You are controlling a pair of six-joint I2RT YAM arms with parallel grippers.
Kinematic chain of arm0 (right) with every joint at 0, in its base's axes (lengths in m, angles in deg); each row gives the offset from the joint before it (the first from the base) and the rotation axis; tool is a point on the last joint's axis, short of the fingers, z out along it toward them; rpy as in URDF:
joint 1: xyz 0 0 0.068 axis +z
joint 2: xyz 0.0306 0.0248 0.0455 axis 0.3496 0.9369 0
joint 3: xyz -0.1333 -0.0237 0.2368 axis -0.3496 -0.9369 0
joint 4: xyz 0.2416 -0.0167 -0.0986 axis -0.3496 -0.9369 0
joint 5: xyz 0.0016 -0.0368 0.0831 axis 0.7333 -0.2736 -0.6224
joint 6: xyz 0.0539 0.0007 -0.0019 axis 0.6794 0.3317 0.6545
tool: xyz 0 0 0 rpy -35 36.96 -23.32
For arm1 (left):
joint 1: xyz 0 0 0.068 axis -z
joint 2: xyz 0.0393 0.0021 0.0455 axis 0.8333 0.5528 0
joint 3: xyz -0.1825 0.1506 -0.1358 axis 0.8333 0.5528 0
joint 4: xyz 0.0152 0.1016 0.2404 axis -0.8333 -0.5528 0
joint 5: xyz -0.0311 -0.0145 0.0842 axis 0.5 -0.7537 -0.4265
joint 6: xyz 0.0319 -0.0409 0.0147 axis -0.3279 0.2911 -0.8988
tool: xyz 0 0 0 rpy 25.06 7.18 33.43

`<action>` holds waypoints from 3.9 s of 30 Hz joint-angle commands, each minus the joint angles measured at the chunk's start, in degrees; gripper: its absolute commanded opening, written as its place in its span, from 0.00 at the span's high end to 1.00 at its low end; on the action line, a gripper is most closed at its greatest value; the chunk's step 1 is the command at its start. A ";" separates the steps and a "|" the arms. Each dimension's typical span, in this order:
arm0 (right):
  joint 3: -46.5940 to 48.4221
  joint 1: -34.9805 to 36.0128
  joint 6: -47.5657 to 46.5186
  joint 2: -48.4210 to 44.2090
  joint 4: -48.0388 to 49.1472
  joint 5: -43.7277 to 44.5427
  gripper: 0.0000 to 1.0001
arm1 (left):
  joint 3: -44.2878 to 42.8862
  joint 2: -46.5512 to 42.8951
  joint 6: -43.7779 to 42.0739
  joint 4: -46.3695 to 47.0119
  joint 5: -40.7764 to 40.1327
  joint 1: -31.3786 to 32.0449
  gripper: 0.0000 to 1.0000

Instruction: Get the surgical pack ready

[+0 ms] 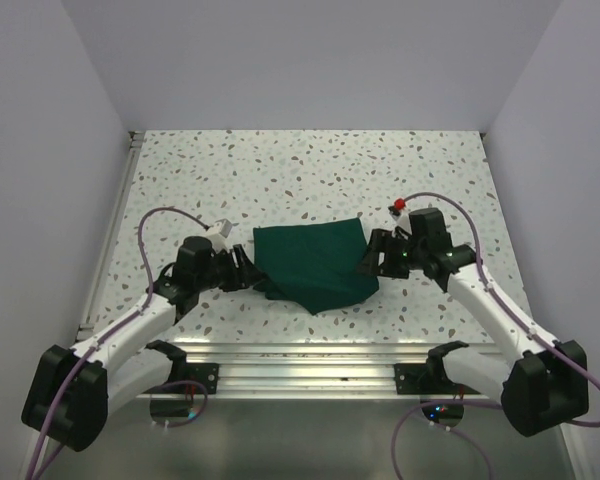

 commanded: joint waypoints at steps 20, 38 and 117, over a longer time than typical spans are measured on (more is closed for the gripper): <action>7.77 6.30 -2.38 9.17 1.05 14.61 0.34 | 0.38 -4.45 0.98 2.84 1.41 2.13 0.58; -0.31 6.38 -0.10 14.80 9.25 9.95 0.36 | -9.57 0.73 -1.75 -7.20 -6.16 2.13 0.64; 14.09 33.63 -10.54 11.55 -1.92 22.98 0.30 | 3.17 -0.76 2.82 3.10 -17.14 -1.47 0.43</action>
